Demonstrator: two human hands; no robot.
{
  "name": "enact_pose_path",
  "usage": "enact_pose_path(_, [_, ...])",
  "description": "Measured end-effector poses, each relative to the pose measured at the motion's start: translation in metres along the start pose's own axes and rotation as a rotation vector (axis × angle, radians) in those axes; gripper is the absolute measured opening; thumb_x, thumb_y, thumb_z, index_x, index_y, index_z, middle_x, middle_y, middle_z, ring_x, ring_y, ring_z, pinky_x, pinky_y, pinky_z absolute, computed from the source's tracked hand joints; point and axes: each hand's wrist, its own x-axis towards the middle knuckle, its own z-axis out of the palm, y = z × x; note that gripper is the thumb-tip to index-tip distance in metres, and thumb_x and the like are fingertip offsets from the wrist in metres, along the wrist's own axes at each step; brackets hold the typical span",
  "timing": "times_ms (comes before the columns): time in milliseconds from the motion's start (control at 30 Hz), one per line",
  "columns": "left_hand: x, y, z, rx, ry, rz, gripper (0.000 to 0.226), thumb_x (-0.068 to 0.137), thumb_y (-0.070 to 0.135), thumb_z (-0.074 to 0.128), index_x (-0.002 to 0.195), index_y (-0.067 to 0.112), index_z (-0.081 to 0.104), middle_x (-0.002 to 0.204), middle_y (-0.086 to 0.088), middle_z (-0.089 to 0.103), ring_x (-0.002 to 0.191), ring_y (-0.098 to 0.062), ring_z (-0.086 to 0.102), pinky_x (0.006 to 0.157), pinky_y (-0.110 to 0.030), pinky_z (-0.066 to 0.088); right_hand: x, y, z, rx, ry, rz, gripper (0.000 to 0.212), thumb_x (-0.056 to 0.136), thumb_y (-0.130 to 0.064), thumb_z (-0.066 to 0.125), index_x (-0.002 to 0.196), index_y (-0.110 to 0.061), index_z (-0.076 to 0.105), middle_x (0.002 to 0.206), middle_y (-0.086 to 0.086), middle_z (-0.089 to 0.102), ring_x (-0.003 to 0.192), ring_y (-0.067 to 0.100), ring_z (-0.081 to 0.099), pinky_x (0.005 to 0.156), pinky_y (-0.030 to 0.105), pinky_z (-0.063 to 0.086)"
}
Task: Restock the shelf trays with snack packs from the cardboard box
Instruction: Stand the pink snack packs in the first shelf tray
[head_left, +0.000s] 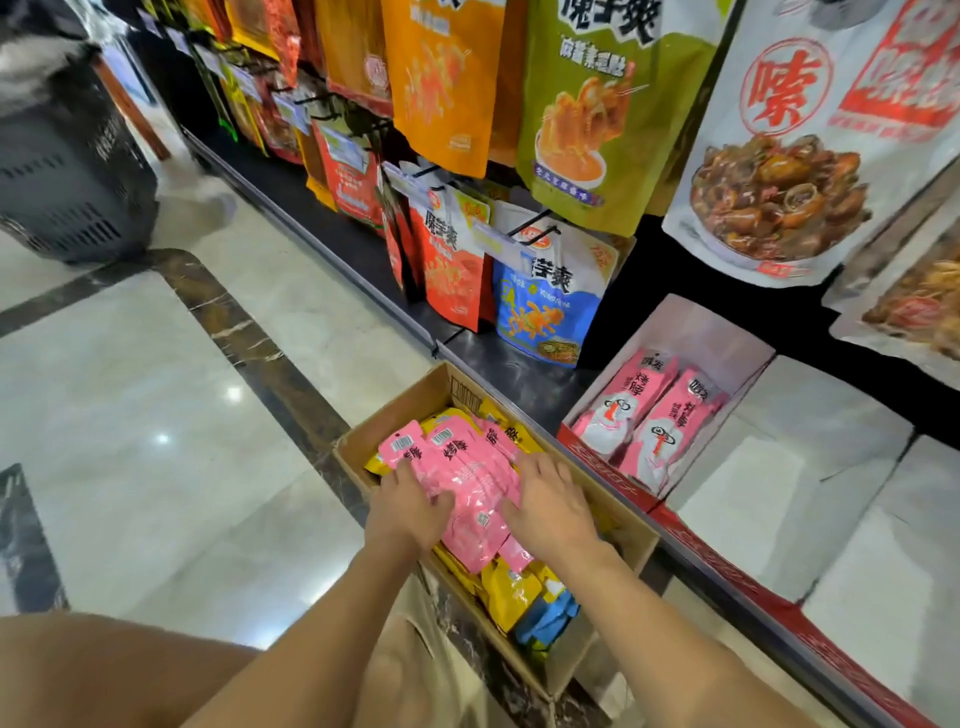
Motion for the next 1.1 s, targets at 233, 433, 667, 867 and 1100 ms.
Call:
enact_pose_path(233, [0.017, 0.023, 0.031, 0.017, -0.049, -0.185, 0.102, 0.085, 0.067, 0.05, 0.155, 0.008, 0.004, 0.162, -0.016, 0.009, 0.141, -0.04, 0.022, 0.113, -0.05, 0.03, 0.007, 0.004, 0.009, -0.018, -0.007, -0.009, 0.066, 0.099, -0.045, 0.052, 0.155, -0.018, 0.028, 0.156, 0.003, 0.034, 0.142, 0.026, 0.031, 0.114, 0.045, 0.035])
enact_pose_path(433, [0.031, 0.036, 0.039, 0.069, -0.098, -0.257, 0.094, 0.091, 0.058, 0.052, 0.156, 0.012, 0.001, 0.163, -0.004, 0.002, 0.139, -0.04, 0.019, 0.106, -0.047, 0.036, 0.014, 0.004, 0.01, -0.02, 0.014, -0.013, 0.068, 0.098, -0.043, 0.056, 0.154, -0.017, 0.028, 0.155, 0.003, 0.035, 0.142, 0.026, 0.031, 0.115, 0.044, 0.035])
enact_pose_path(667, [0.038, 0.027, 0.02, -0.178, -0.083, -0.281, 0.088, 0.087, 0.025, 0.058, 0.154, 0.01, 0.004, 0.158, -0.009, 0.022, 0.136, -0.04, 0.034, 0.111, -0.046, 0.031, 0.018, -0.009, 0.017, -0.099, 0.036, -0.022, 0.066, 0.098, -0.044, 0.052, 0.153, -0.015, 0.03, 0.154, 0.007, 0.039, 0.138, 0.029, 0.035, 0.111, 0.046, 0.036])
enact_pose_path(867, [0.039, -0.005, 0.002, -0.401, 0.023, -0.298, 0.059, 0.087, 0.013, 0.057, 0.141, 0.015, 0.032, 0.129, -0.012, 0.058, 0.114, -0.037, 0.058, 0.097, -0.048, 0.05, 0.018, -0.025, 0.028, -0.209, 0.046, -0.126, 0.066, 0.098, -0.048, 0.05, 0.153, -0.018, 0.03, 0.156, 0.009, 0.036, 0.141, 0.032, 0.032, 0.111, 0.047, 0.032])
enact_pose_path(1100, [0.038, -0.019, -0.016, -0.542, 0.101, -0.163, 0.047, 0.086, 0.035, 0.058, 0.131, 0.028, 0.044, 0.102, -0.002, 0.068, 0.085, -0.026, 0.068, 0.074, -0.046, 0.059, 0.024, -0.029, 0.049, -0.277, -0.116, -0.118, 0.079, 0.095, -0.053, 0.056, 0.157, -0.019, 0.02, 0.159, 0.009, 0.028, 0.144, 0.033, 0.025, 0.115, 0.048, 0.03])
